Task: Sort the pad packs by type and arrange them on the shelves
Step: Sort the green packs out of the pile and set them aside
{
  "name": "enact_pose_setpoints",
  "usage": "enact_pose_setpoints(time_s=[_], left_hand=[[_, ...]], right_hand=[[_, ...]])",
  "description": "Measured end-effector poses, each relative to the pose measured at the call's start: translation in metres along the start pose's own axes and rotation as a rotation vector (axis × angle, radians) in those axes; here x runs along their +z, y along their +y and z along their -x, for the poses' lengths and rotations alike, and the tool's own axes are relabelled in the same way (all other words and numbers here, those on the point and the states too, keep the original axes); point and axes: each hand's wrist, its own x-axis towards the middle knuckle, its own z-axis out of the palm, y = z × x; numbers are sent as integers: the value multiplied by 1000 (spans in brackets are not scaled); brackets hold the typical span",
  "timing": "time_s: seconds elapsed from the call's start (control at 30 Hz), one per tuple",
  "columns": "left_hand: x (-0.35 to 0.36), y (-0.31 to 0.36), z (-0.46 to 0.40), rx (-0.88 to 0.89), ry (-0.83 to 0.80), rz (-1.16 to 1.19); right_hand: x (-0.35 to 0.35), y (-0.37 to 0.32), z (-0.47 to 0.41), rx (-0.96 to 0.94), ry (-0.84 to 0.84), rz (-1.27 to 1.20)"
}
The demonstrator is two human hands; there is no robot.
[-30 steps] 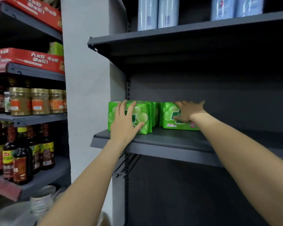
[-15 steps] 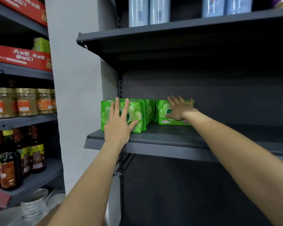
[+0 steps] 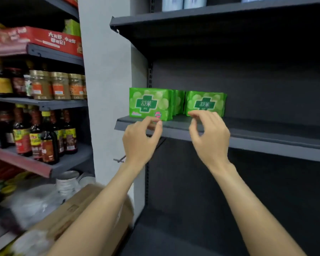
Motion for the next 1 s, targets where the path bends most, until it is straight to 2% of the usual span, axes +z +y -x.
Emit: enact_pose_setpoints(time_s=[0.07,0.17,0.27,0.43,0.5,0.67,0.77,1.0], left_hand=[[-26,11,32,48,-59,57],[-68,10,90,55,-263,93],[-103,-16,156,-69,-499,24],[-142,-74,287,-440,-772,-144],[-152,-96,332,-565,-833,-236],[-158,-130,448,-818,-935,-333],[-157,-135,509,-960,-928,-395],[-167,-140,576,-1138,-733,-380]], right_hand=[[-10,-16,35,-34,58,-72],[-20,-36,107,-43,-17,-178],[-27,-49,193,-29,-269,-231],[-42,-58,327,-7,-790,-190],[-43,-63,367,8,-1002,-154],[-49,-74,465,48,-1515,-179],[-60,-90,520,-104,-1695,-178],[-47,-114,588,-517,-2026,-178]])
